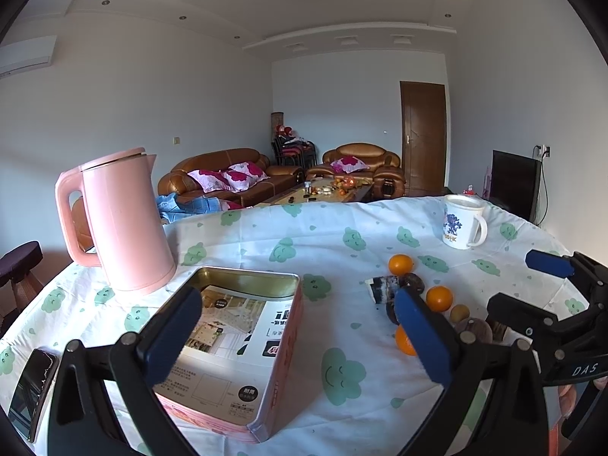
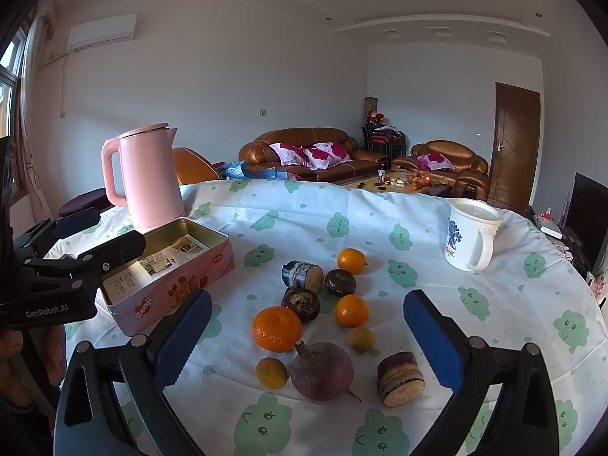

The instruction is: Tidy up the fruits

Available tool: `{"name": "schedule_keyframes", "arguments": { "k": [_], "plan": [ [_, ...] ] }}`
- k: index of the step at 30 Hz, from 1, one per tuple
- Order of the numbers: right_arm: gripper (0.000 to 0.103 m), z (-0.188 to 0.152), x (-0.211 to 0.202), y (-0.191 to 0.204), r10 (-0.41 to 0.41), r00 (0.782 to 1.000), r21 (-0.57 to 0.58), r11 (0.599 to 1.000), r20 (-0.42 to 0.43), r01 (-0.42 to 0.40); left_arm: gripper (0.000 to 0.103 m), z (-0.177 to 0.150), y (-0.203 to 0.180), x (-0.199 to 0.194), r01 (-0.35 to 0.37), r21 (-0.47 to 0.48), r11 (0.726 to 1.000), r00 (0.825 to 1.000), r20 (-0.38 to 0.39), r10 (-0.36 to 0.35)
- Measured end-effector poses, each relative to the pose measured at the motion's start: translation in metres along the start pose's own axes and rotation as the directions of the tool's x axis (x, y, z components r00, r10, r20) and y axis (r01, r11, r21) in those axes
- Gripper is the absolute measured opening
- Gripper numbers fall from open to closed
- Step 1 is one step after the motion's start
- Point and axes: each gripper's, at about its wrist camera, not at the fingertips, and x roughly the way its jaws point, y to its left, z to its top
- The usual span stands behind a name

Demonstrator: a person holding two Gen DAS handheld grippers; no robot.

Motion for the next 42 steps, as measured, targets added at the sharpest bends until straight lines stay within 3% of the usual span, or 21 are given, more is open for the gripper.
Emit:
{"name": "schedule_keyframes", "arguments": {
  "k": [7,14,23,27,29,33,40,42],
  "plan": [
    [0.102,-0.004,-0.001,-0.003,-0.013,1.000,0.004,1.000,-0.005,0.013,0.103,-0.010,-0.009,0.006,0.014,0.007,1.000,1.000,-0.025,-0.014],
    [0.102,-0.014,-0.002,-0.029,-0.078,0.997,0.023,0.997,-0.014,0.078,0.103,-0.021,-0.035,0.018,0.087,0.037,0.996,0.992,-0.091,-0.083],
    [0.101,-0.034,0.006,-0.073,-0.151,0.984,0.104,0.982,-0.092,0.160,0.103,-0.036,-0.072,0.039,0.216,0.055,0.975,0.952,-0.233,-0.197],
    [0.087,-0.041,0.015,-0.082,-0.141,0.980,0.121,0.980,-0.139,0.158,0.103,-0.041,-0.081,0.046,0.238,0.058,0.970,0.937,-0.277,-0.213],
    [0.085,-0.043,0.019,-0.084,-0.139,0.978,0.118,0.980,-0.156,0.158,0.102,-0.043,-0.084,0.050,0.245,0.062,0.967,0.930,-0.298,-0.217],
    [0.067,-0.048,0.030,-0.084,-0.122,0.972,0.119,0.982,-0.201,0.147,0.089,-0.046,-0.090,0.056,0.265,0.084,0.961,0.916,-0.334,-0.224],
    [0.059,-0.050,0.041,-0.081,-0.088,0.963,0.101,0.988,-0.254,0.117,0.084,-0.048,-0.097,0.061,0.302,0.106,0.947,0.900,-0.361,-0.246],
    [0.056,-0.051,0.044,-0.082,-0.070,0.959,0.107,0.989,-0.276,0.104,0.075,-0.049,-0.099,0.065,0.329,0.103,0.939,0.883,-0.387,-0.267]
  ]
}}
